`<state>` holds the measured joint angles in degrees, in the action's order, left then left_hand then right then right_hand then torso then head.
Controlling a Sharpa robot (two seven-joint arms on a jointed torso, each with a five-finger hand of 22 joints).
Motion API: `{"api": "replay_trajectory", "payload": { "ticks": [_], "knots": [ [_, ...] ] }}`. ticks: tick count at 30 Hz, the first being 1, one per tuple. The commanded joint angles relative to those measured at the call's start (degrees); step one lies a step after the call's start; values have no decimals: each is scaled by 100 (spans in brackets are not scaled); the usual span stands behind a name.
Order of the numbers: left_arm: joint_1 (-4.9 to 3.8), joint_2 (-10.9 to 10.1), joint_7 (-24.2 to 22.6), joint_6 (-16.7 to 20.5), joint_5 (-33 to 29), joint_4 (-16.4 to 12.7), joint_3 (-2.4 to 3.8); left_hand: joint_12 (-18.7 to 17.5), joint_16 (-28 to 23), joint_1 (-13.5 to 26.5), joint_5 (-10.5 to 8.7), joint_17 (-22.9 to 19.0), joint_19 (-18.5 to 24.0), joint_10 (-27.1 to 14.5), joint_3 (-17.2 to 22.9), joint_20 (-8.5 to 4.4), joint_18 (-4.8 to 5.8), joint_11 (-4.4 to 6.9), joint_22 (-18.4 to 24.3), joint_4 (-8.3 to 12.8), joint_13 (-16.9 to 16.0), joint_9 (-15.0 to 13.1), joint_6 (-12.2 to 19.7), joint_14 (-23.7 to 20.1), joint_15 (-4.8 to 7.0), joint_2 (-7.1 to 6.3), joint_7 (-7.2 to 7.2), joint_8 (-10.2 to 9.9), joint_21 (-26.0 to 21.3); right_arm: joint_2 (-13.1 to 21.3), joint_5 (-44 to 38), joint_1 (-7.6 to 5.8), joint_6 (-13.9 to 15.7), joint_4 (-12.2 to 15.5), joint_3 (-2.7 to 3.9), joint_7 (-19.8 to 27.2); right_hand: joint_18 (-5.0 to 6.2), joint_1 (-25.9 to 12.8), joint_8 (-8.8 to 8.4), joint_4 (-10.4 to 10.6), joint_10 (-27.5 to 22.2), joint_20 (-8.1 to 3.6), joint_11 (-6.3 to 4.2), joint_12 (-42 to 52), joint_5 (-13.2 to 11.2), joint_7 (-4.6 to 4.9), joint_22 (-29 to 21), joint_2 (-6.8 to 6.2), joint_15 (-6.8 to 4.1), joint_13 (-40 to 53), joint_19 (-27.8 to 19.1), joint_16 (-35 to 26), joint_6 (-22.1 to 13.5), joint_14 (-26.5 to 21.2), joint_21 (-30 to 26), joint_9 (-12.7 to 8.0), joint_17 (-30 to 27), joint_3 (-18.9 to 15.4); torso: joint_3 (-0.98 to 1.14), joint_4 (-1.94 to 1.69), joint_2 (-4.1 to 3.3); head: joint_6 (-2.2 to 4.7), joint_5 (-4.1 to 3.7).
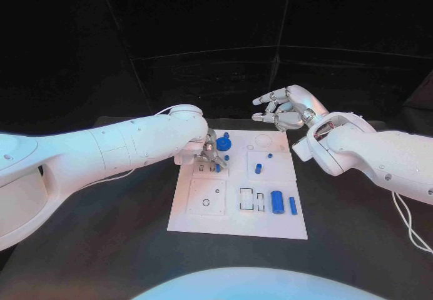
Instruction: Assemble the parts on the task board
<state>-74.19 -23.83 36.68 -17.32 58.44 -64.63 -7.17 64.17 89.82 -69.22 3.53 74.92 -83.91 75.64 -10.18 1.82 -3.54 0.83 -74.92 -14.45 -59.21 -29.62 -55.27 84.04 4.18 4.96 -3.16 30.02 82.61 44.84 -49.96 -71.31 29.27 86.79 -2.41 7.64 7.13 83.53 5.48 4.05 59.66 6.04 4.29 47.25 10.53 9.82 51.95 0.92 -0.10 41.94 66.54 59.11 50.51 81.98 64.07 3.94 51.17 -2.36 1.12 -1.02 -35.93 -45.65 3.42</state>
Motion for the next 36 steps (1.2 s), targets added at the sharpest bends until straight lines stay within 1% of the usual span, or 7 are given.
{"api": "replay_trajectory", "payload": {
  "ticks": [1,11,16,20,23,29,36],
  "knots": [
    [-2,12,-23,-116,33,8,2,28,18,-97,-9,1508,-180,-16,31,-21,93,21,-182,81,-5,-26,51,596,40,2,3,28,35,-15,12,-13,52,-2,5,23,91,33,-19,0,-46,5,15,-27,44,-10,-10,24,-5,-10,-41,-19,-40,23,-23,-6,-2,-21,-1,-3,-1,-5,1],
    [11,-29,-114,97,-200,-58,0,-42,18,-822,14,1508,-152,-74,622,-45,78,60,-128,582,44,-86,187,596,73,283,41,-6,-3,-47,12,-12,48,-31,5,29,91,50,-19,1,-59,8,18,-26,94,-7,-18,35,-3,-22,-38,-31,-49,25,-38,-4,5,-16,-5,-1,-4,-25,-14],
    [15,-79,-188,289,-265,-125,0,-163,18,-1263,52,1508,-112,-153,1268,-75,56,60,-24,961,128,-76,296,596,94,359,28,-100,-71,-74,14,-12,27,-54,5,44,91,58,-15,15,-77,11,21,-14,299,-3,-32,19,0,-48,-24,-60,-63,34,-64,-1,20,-26,1,0,-3,-47,-13],
    [17,-150,-254,428,-279,-217,1,-247,18,-1088,55,1508,-103,-146,2286,-30,52,41,7,1172,194,-144,335,596,53,96,-32,-108,-108,-112,50,-11,12,-89,5,62,93,67,-12,22,-84,11,21,-9,384,-2,-45,15,-1,-61,-22,-72,-66,38,-80,0,29,-24,-1,-2,-6,-43,-15],
    [17,-224,-319,541,-299,-301,1,-253,18,-715,42,1508,-98,-118,3112,-36,39,29,27,1245,206,-238,345,596,20,-211,-27,-53,-135,-123,64,-10,1,-106,4,60,94,69,-11,23,-85,11,21,-9,400,-2,-51,14,0,-63,-24,-75,-67,38,-86,0,29,-24,3,-14,-3,-47,-30],
    [16,-418,-423,851,-316,-510,4,-239,18,-339,24,1508,-95,-88,3816,-22,38,29,51,1311,206,-356,355,596,39,-473,-21,37,-166,-123,74,-11,-18,-146,3,43,97,81,-9,19,-90,10,20,-7,432,-2,-68,7,-1,-70,-30,-95,-68,36,-101,1,16,-21,-9,-14,3,-50,-24],
    [35,-662,-536,1284,-319,-775,5,-188,18,-200,-4,1508,-90,-50,4025,-25,32,25,77,1331,164,-421,369,596,43,-537,-11,94,-190,-125,82,-10,-42,-182,2,43,98,80,-9,20,-91,10,21,-7,438,-2,-75,5,-1,-71,-33,-101,-68,35,-107,1,11,-22,-2,-18,-1,-50,-15]
  ]
}}
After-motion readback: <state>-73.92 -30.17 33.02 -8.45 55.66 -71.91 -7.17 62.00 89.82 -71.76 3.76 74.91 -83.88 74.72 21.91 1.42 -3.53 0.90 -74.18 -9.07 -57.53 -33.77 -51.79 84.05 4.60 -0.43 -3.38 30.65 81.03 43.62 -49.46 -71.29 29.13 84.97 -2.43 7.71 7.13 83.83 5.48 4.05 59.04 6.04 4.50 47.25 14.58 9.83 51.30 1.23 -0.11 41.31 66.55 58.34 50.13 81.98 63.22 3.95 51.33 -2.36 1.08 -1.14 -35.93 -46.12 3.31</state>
